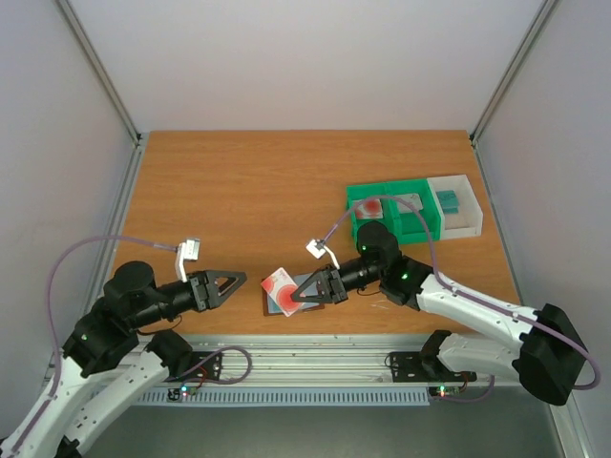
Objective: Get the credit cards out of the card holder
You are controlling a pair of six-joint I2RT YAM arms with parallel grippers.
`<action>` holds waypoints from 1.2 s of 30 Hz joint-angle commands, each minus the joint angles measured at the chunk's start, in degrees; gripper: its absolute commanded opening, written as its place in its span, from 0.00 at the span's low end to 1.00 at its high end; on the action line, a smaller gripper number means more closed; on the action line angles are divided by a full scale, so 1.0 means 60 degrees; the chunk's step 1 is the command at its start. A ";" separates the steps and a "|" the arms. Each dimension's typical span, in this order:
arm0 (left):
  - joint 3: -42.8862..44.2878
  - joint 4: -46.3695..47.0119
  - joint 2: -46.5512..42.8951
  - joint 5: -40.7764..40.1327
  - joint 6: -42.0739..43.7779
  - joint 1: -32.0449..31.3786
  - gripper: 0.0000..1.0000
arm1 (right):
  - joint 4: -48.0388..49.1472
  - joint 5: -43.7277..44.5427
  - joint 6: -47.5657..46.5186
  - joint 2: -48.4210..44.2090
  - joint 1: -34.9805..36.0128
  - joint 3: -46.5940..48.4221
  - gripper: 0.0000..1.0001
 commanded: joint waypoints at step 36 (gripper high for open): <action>-0.0251 0.1368 0.1635 0.4198 0.0351 -0.0001 0.54 | -0.5301 -0.1241 -0.4282 0.0724 0.1303 0.3052 0.01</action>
